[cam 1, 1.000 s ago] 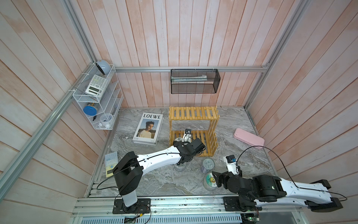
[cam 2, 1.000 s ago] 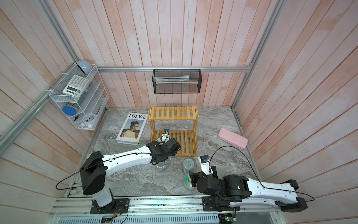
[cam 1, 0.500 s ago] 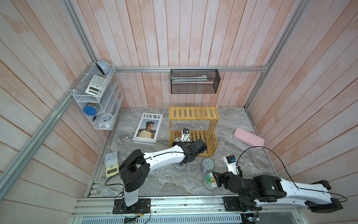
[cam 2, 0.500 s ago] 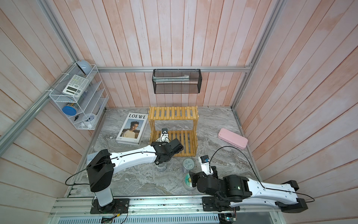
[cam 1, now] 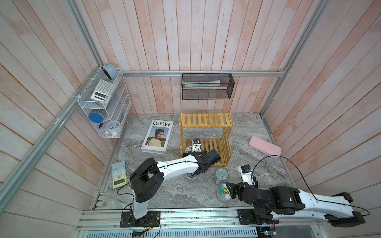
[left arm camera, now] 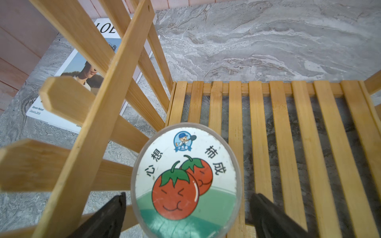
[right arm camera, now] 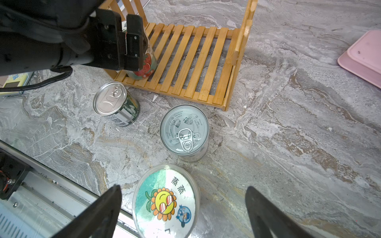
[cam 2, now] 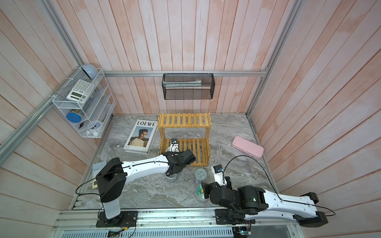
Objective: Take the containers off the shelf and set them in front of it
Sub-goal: 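Pick up a container from the shelf.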
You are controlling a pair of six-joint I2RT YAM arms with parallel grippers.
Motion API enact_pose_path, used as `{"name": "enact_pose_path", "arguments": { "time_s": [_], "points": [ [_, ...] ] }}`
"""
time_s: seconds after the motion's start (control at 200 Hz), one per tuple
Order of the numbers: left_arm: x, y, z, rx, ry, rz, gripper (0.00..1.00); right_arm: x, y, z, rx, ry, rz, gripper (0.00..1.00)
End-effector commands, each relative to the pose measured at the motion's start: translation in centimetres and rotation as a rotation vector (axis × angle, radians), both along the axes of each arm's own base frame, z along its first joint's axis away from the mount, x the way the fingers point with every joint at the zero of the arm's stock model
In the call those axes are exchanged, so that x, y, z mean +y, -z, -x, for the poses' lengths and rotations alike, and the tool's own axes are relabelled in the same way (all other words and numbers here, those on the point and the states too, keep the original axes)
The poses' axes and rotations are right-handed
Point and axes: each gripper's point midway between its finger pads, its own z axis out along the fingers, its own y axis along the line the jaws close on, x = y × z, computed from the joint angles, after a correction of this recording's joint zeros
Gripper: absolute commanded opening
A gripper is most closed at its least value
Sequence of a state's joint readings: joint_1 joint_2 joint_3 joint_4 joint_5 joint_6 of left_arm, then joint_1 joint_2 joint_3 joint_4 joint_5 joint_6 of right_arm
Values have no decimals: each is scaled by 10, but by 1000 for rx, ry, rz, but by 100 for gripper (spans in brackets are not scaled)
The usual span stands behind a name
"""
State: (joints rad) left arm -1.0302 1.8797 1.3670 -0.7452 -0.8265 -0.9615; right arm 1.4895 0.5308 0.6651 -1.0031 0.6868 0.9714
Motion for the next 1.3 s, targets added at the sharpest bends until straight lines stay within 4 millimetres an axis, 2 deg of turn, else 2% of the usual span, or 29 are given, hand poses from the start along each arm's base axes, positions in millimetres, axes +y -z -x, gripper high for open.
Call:
{"name": "enact_pose_path", "arguments": {
  "time_s": [0.0,0.12,0.26,0.28,0.44,0.815,0.905,1.11,1.295],
  "points": [
    [13,-2,-4,-57,-122,42,100,-4,5,0,0,-1,14,98],
    [16,7,-8,-29,-130,66,100,-4,5,0,-1,4,13,98],
    [7,10,-11,-20,-91,85,100,-6,5,-1,0,6,11,98],
    [17,10,-19,-18,-116,86,100,-6,6,0,1,5,12,98],
    [10,19,-25,28,-93,101,100,-8,4,-1,0,10,18,98],
    [4,31,-21,90,-53,96,100,-13,3,-2,1,22,21,98],
    [3,32,-21,95,-45,89,96,-13,4,-3,1,24,21,98],
    [-1,33,-23,101,-28,86,76,-15,4,-3,2,27,23,98],
    [0,28,-24,87,-26,77,67,-17,3,-4,-1,31,19,98]
  ]
}}
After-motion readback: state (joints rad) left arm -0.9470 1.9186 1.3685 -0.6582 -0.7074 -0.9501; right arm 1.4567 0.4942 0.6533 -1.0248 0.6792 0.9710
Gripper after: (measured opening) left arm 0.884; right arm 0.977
